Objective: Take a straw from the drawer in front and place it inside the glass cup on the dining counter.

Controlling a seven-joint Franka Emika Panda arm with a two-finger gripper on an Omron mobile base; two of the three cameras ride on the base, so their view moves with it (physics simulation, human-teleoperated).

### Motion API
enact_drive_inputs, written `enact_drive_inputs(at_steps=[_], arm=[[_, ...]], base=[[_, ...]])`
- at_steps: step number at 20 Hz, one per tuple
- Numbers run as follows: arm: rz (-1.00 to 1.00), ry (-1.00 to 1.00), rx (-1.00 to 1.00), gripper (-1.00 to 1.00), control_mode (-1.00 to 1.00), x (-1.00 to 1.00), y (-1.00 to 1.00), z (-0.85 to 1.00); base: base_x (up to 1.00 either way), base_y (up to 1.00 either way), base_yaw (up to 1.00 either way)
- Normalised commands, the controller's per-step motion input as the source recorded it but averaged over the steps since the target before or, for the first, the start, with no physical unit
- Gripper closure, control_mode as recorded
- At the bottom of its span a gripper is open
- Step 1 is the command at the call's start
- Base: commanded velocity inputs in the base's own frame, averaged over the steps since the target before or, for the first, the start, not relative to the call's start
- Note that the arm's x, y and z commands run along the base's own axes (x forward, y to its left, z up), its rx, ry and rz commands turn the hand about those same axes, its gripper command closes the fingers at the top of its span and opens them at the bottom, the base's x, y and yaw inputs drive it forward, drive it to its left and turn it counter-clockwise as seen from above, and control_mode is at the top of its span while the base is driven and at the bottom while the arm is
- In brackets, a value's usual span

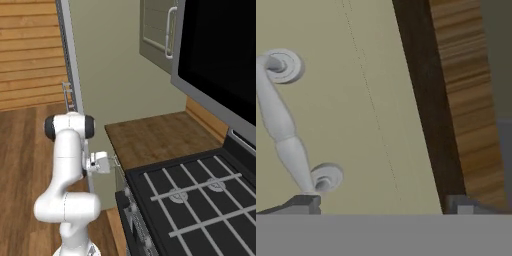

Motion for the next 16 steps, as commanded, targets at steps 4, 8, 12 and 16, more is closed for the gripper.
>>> enact_drive_inputs(at_steps=[4, 8, 12, 16], arm=[[0.00, 0.04, 0.00, -1.00, -1.00, 0.28, -0.14, -0.37], [0.00, 0.04, 0.00, -1.00, -1.00, 0.24, -0.02, -0.39], [0.00, 0.01, 0.00, -1.00, -1.00, 0.27, -0.08, -0.27], [0.00, 0.00, 0.00, -1.00, -1.00, 0.21, -0.06, -0.11]], base=[[0.00, 0.00, 0.00], [0.00, 0.00, 0.00], [0.00, 0.00, 0.00], [0.00, 0.00, 0.00]])
